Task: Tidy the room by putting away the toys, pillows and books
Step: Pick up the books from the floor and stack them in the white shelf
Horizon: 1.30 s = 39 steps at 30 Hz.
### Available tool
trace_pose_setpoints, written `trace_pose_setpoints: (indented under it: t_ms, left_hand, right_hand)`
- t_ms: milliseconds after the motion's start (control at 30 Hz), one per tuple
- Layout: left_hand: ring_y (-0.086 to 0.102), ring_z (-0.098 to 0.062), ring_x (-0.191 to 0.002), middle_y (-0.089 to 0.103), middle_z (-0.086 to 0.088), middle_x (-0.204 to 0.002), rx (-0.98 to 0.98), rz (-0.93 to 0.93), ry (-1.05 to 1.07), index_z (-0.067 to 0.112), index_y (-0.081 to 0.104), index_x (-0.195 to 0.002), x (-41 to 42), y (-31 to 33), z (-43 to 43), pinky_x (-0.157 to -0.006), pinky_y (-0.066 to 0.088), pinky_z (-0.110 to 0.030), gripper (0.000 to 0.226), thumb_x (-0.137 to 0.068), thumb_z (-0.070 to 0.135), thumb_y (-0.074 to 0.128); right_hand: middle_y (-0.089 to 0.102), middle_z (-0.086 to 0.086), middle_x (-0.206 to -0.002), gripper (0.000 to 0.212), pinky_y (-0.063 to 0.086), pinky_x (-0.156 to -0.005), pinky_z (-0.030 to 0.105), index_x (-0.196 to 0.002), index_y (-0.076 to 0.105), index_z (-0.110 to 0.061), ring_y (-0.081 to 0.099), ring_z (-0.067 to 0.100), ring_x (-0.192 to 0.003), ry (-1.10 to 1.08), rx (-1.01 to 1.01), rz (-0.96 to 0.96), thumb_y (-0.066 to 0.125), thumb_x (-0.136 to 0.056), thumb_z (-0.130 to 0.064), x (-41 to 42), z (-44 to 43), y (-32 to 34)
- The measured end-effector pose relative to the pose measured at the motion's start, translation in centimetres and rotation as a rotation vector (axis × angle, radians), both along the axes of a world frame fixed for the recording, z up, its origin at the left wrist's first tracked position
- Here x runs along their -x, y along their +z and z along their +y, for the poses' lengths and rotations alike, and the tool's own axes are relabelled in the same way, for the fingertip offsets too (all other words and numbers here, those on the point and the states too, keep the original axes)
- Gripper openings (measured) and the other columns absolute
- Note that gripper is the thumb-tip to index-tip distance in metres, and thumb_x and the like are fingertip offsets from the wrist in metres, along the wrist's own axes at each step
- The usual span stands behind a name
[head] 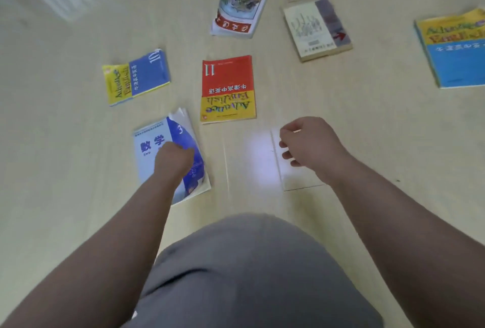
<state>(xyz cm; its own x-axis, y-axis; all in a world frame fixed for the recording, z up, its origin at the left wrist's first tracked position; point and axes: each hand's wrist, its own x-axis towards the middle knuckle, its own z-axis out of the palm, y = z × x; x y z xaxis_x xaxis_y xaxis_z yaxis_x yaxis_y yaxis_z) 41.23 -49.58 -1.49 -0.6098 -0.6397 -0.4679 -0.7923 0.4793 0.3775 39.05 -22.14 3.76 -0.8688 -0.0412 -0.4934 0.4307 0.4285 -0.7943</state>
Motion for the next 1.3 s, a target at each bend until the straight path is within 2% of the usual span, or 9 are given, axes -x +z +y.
trace_pose_setpoints:
  t_ms: [167,333,467,600,867,967,1067,1200,1300]
  left_hand:
    - [0.045,-0.035,-0.127,0.045,-0.018,-0.138,0.083,-0.339,0.265,0.004,0.044,-0.135,-1.3,-6.8,-6.9,-0.105,0.039,-0.042,0.057,-0.094,0.042,0.056]
    - [0.036,-0.036,-0.131,0.037,-0.017,-0.14,0.136,-0.305,0.321,0.005,0.035,-0.139,-0.5,-10.4,-9.4,-0.104,0.037,-0.049,0.072,-0.086,0.04,0.069]
    - [0.035,-0.035,-0.127,0.034,-0.018,-0.136,0.096,-0.369,0.416,0.007,0.032,-0.139,0.6,-10.9,-11.6,-0.104,0.036,-0.045,0.096,-0.07,0.043,0.087]
    - [0.035,-0.037,-0.129,0.032,-0.02,-0.141,0.123,-0.365,0.379,0.008,0.029,-0.144,-0.4,-11.7,-12.6,-0.104,0.035,-0.048,0.114,-0.061,0.055,0.091]
    - [0.036,-0.037,-0.128,0.034,-0.016,-0.137,0.135,-0.32,0.405,0.023,0.021,-0.152,-2.5,-12.8,-13.3,-0.105,0.033,-0.054,0.131,-0.05,0.074,0.086]
    - [0.038,-0.038,-0.129,0.036,-0.018,-0.136,0.11,-0.334,0.416,0.024,0.02,-0.152,-2.6,-12.5,-14.1,-0.106,0.033,-0.054,0.132,-0.05,0.069,0.09]
    - [0.057,-0.032,-0.104,0.046,-0.012,-0.128,0.038,-0.193,0.485,0.018,0.038,-0.138,-3.4,-12.1,-14.8,-0.091,0.051,-0.049,0.087,-0.07,0.04,0.087]
    - [0.057,-0.016,-0.08,0.061,-0.005,-0.109,-0.105,0.018,0.468,0.014,0.046,-0.119,-4.6,-10.2,-14.6,-0.064,0.049,-0.035,0.034,-0.089,0.014,0.061]
    - [0.058,-0.015,-0.083,0.059,-0.002,-0.104,-0.08,0.146,0.316,0.018,0.042,-0.117,-5.1,-7.4,-13.5,-0.062,0.046,-0.034,0.026,-0.095,0.013,0.056]
  right_hand:
    - [0.071,0.017,-0.099,0.023,0.062,-0.078,0.055,-0.104,0.067,-0.004,0.075,0.039,-0.083,0.019,-0.073,-0.146,0.053,-0.092,-0.016,4.2,-7.9,-4.3]
    - [0.068,0.011,-0.093,0.02,0.061,-0.082,0.051,-0.105,0.061,-0.007,0.071,0.036,-0.088,-0.042,-0.191,-0.179,0.054,-0.089,-0.016,9.3,-12.2,-9.2]
    - [0.062,0.011,-0.097,0.02,0.051,-0.06,0.031,-0.104,0.055,-0.008,0.066,0.035,-0.083,-0.05,-0.345,-0.214,0.053,-0.086,-0.014,13.2,-15.2,-12.1]
    - [0.046,0.016,-0.141,0.053,0.046,-0.099,0.045,-0.138,0.04,-0.006,0.052,0.037,-0.127,-0.132,-0.506,-0.24,0.061,-0.094,-0.027,16.7,-18.7,-14.2]
    - [0.048,0.016,-0.136,0.094,0.037,-0.104,0.045,-0.133,0.041,-0.006,0.048,0.035,-0.126,-0.019,-0.827,-0.178,0.074,-0.073,-0.071,19.2,-22.1,-17.5]
    - [0.052,0.014,-0.139,0.084,0.041,-0.108,0.043,-0.133,0.048,-0.009,0.05,0.033,-0.129,-0.085,-0.711,-0.242,0.084,-0.071,-0.054,20.1,-22.6,-17.6]
    - [0.064,0.012,-0.128,0.052,0.054,-0.092,0.039,-0.126,0.058,-0.01,0.065,0.033,-0.115,-0.143,-0.499,-0.174,0.075,-0.081,-0.029,20.4,-22.5,-17.7]
    - [0.067,0.014,-0.107,0.032,0.061,-0.052,0.043,-0.118,0.056,-0.004,0.074,0.025,-0.056,-0.35,0.072,-0.184,0.064,-0.087,-0.003,19.6,-22.0,-15.3]
    - [0.067,0.011,-0.106,0.025,0.063,-0.054,0.045,-0.115,0.053,-0.005,0.074,0.025,-0.056,-0.434,0.397,-0.175,0.062,-0.093,0.003,18.4,-21.3,-12.2]
